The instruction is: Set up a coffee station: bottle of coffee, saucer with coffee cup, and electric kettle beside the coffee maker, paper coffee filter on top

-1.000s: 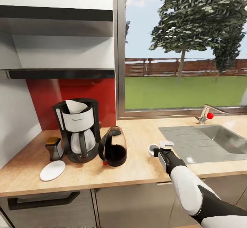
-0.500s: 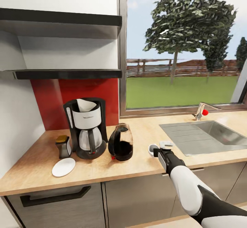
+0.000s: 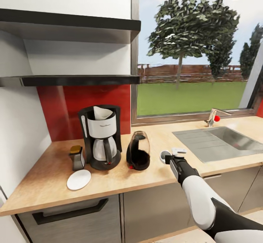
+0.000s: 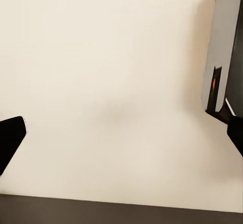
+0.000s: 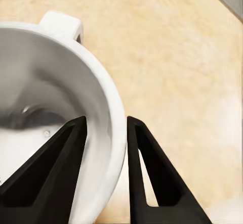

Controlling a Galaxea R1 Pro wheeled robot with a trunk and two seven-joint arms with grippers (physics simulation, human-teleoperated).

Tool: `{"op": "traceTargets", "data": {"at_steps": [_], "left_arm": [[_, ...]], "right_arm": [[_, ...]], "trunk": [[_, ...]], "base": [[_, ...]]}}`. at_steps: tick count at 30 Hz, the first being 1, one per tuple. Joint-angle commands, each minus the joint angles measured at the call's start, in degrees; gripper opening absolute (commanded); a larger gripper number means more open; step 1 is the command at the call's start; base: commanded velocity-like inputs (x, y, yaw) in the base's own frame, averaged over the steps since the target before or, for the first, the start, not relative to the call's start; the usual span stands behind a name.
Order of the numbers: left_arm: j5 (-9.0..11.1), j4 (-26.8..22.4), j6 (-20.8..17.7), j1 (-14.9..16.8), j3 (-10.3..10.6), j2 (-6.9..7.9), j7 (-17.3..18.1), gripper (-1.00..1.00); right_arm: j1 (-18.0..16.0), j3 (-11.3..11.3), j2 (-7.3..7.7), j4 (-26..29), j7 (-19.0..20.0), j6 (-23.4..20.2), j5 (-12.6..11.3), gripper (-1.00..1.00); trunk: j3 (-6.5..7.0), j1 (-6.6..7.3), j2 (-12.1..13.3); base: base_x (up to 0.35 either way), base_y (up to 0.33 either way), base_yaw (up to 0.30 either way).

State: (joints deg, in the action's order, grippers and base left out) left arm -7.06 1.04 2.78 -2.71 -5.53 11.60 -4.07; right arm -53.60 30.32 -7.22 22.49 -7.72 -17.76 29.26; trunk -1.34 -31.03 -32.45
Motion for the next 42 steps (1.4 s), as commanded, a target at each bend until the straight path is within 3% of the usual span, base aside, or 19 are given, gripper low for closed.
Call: {"op": "traceTargets", "data": {"at_steps": [1,21,30,42], "left_arm": [[-0.60,0.10,0.29,0.02,-0.48,0.01,-0.15,1.00],[-0.66,0.10,0.33,-0.01,-0.39,0.01,-0.15,1.00],[-0.68,0.10,0.29,-0.01,-0.38,0.01,-0.15,1.00],[-0.68,0.10,0.38,-0.01,-0.37,0.01,-0.15,1.00]], "right_arm": [[-0.06,0.26,-0.07,0.09,0.07,-0.25,0.27,-1.00],[-0.10,0.28,-0.02,0.09,0.07,-0.25,0.27,-1.00],[-0.09,0.27,0.36,0.09,0.07,-0.25,0.36,-1.00],[-0.08,0.35,0.37,0.09,0.06,-0.23,0.27,-1.00]], "trunk": [[-0.03,-0.02,-0.10],[1.31,-0.02,-0.10],[1.37,-0.02,-0.10],[1.22,-0.02,-0.10]], "base": [[-0.082,0.305,-0.206],[-0.081,0.297,-0.206],[-0.177,-0.070,-0.021],[-0.007,-0.002,-0.010]]}}
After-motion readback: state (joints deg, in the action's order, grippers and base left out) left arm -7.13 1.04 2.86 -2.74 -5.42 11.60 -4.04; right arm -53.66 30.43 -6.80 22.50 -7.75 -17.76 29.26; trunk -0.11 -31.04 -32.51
